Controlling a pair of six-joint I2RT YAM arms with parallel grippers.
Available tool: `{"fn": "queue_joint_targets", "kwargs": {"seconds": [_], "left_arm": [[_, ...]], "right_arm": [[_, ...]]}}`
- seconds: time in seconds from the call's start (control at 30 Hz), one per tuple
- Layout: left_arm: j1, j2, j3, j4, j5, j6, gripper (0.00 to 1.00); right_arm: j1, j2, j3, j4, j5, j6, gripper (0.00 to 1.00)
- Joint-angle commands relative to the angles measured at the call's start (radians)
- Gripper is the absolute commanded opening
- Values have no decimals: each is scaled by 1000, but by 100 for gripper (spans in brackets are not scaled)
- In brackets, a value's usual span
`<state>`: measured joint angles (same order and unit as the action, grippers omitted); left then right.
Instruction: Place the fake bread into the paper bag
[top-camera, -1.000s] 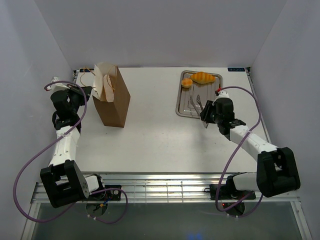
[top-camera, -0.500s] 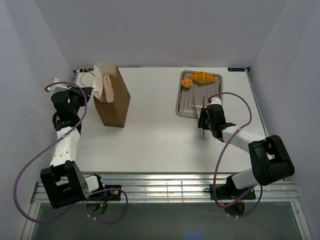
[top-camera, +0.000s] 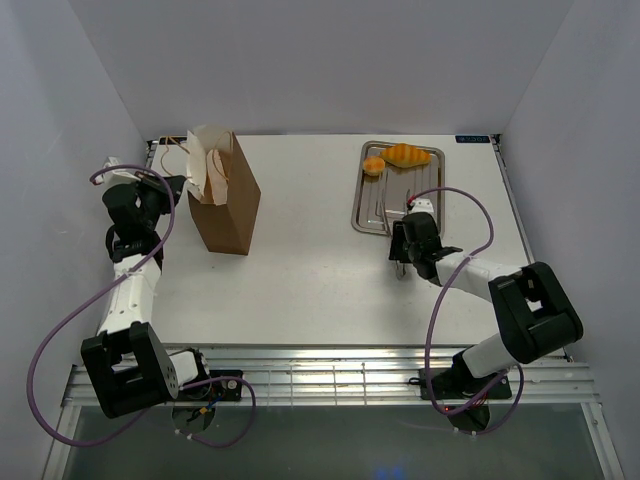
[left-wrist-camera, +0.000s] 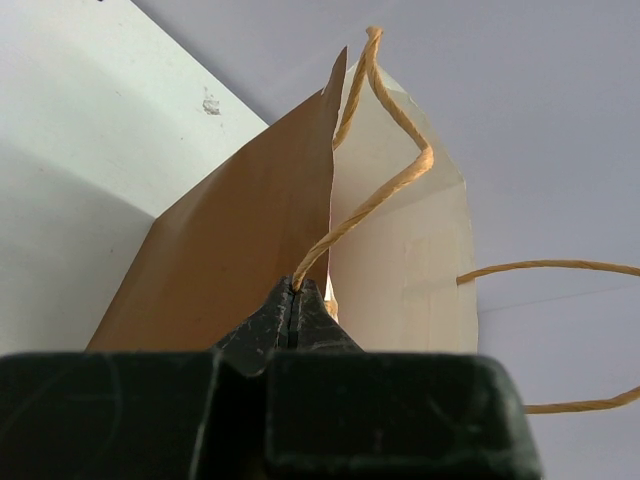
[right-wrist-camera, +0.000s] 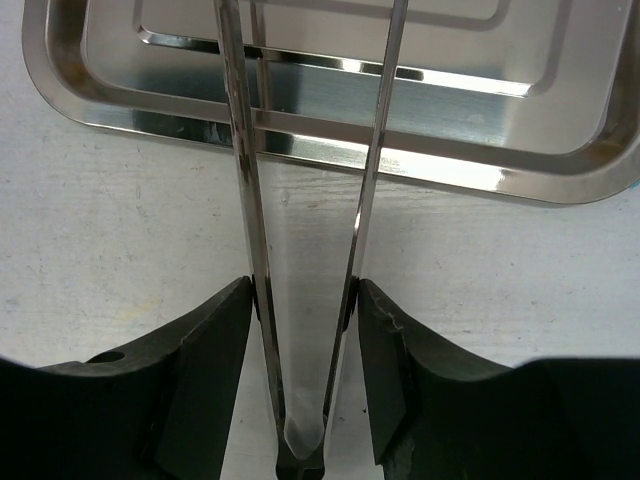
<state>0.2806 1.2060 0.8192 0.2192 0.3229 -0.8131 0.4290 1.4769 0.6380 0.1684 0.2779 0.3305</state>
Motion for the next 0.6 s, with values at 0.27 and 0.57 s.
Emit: {"fn": "queue_joint_targets", "kwargs": {"seconds": [0.27,0.57], "left_arm": [[5,-20,-38,-35,18,11,0],[5,-25,-41,-32,16,17,0]], "right_arm": [[45,100,3,-7,78,-8,53],[54,65,11,-35,96,-5,42]]}}
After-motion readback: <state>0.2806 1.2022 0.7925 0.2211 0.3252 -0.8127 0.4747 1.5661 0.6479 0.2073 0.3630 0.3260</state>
